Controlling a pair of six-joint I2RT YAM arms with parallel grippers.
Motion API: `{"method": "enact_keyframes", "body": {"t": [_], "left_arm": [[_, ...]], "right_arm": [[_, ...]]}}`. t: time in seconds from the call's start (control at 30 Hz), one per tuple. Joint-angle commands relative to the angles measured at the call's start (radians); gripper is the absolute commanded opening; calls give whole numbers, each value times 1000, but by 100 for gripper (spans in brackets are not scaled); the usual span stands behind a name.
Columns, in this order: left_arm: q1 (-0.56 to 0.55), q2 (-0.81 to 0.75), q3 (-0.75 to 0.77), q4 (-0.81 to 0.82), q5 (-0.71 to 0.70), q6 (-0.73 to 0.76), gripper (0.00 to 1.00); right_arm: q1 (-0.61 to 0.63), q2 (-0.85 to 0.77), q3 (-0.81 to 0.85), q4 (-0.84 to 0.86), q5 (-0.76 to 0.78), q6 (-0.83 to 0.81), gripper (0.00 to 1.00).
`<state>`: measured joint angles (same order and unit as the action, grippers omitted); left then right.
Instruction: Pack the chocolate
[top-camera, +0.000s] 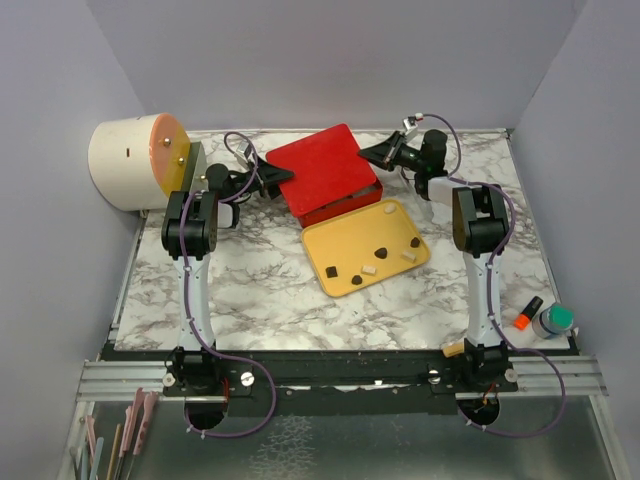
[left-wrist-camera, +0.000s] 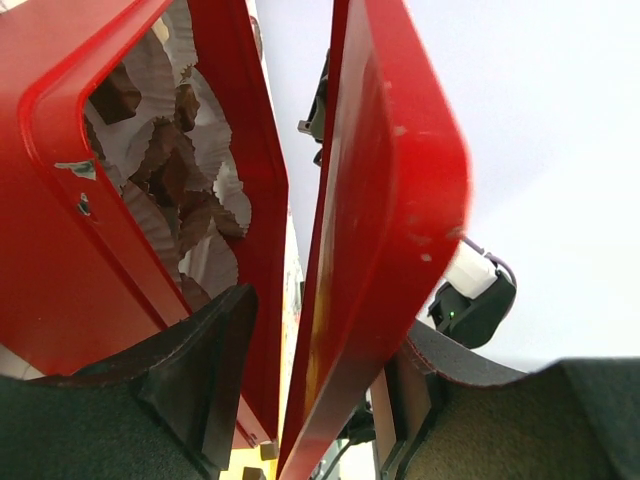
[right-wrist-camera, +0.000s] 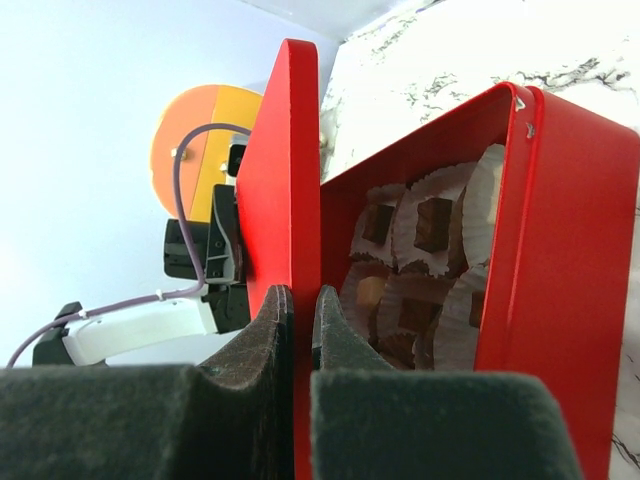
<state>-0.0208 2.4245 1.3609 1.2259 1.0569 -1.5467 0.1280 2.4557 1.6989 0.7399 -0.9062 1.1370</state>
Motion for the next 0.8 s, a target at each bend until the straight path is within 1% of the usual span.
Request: {"method": "enact_keyframes", "body": {"t": [0.0, 0.4, 0.6, 0.77], "left_arm": [[3, -36, 19, -20, -19, 21, 54], [3, -42, 7, -27, -15, 29, 53], [2, -47, -4, -27, -24, 32, 52], [2, -51, -3, -28, -33, 33, 52]], "right_arm": [[-4, 21, 45, 42, -1, 35, 0], [-28, 15, 24, 41, -8, 34, 0], [-39, 11, 31, -18, -35, 0, 0], [-40, 3, 44, -101, -62, -50, 0]]}}
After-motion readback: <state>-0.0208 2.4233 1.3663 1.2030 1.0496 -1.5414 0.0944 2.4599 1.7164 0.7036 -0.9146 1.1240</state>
